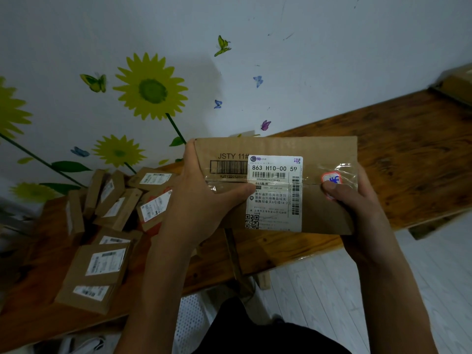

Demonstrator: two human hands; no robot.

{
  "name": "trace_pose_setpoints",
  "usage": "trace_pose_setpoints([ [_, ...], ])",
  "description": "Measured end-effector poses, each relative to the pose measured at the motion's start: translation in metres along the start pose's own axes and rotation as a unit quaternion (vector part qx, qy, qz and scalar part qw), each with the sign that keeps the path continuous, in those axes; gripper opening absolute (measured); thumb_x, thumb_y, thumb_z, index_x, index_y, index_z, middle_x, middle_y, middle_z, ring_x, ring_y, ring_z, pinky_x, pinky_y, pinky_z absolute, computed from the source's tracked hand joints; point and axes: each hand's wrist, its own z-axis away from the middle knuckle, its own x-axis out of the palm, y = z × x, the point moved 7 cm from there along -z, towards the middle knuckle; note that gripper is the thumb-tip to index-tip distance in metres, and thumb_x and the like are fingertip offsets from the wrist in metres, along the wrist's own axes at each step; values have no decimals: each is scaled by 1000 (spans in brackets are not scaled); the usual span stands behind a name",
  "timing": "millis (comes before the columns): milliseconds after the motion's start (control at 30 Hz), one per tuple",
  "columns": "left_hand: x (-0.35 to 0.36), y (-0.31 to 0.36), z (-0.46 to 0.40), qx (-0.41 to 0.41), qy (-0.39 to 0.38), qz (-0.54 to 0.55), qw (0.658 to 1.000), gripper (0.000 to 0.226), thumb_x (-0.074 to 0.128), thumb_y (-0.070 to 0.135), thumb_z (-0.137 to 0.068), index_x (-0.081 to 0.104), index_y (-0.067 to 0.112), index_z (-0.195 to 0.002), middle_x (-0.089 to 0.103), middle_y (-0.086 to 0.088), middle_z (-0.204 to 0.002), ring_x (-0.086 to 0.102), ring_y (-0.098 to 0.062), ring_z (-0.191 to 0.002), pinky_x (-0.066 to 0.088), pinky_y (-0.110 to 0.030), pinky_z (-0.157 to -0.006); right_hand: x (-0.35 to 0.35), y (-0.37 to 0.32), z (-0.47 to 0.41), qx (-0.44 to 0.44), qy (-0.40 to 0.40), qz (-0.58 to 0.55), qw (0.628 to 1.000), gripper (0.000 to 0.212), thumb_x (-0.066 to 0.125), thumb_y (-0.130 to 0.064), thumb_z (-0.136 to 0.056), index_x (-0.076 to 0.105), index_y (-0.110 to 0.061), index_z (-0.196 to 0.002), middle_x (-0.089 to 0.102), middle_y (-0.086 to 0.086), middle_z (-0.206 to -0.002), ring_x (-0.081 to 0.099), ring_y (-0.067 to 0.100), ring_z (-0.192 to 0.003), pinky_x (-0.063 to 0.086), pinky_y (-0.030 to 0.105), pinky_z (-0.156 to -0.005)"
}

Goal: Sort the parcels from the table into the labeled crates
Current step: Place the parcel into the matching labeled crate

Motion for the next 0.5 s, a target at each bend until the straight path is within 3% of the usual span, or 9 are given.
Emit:
trace_pose_setpoints([
  [133,1,-1,1,5,0,2,1000,82,88,38,-64,27,66,-111,59,39,-100,55,22,-95,47,-17,-78,-1,-1,0,-3,1,-2,1000,67,63,-21,-79,49,-23,-144,72,4,-121,72,24,-106,59,26,-71],
  [267,3,-2,2,12,-8,5,1000,109,88,45,-60,21,45,-145,58,23,-122,57,2,-112,53,-34,-94,-2,-2,0,-7,2,-5,1000,65,63,-20,-79,51,-23,-142,72,5,-121,72,24,-106,60,27,-73],
  [367,5,-1,3,11,-16,10,1000,118,85,58,-51,17,46,-147,58,18,-129,58,-8,-118,53,-45,-98,-3,-2,0,-8,3,-5,1000,62,63,-20,-80,52,-23,-141,72,6,-121,72,25,-106,59,27,-72],
  [500,7,-3,3,3,-23,14,1000,125,82,64,-45,13,51,-148,56,17,-134,57,-10,-123,52,-46,-100,-6,-2,0,-8,5,-4,1000,62,63,-21,-80,52,-23,-141,72,5,-121,72,24,-106,59,27,-72],
])
